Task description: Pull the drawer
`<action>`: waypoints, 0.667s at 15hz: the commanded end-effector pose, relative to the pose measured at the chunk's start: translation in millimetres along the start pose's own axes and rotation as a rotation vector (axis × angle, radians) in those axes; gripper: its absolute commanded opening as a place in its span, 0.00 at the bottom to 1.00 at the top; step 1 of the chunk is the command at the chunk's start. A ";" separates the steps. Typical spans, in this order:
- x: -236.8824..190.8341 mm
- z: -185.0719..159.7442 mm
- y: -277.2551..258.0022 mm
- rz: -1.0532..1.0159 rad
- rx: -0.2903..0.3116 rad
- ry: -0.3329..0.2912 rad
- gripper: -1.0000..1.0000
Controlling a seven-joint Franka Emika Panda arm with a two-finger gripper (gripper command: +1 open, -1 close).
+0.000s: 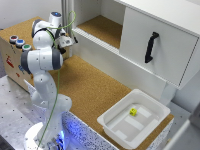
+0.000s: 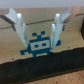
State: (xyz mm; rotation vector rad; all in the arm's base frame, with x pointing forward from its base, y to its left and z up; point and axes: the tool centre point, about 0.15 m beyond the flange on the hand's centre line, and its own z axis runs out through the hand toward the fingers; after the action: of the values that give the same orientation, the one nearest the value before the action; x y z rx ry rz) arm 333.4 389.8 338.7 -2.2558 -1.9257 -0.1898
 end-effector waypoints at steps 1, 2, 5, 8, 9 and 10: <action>-1.4 21.8 20.1 -0.007 -0.027 -0.043 0.00; -4.9 19.3 21.3 0.000 -0.031 -0.042 0.00; -19.1 12.6 20.9 0.002 -0.032 -0.039 0.00; -41.9 19.4 21.6 0.012 -0.032 -0.072 0.00; -48.3 21.6 22.0 0.010 -0.031 -0.083 0.00; -54.2 22.5 23.0 0.010 -0.034 -0.091 0.00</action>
State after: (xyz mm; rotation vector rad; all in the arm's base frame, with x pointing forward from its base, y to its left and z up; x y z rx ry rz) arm 348.8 370.6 321.3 -2.3003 -1.9461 -0.1503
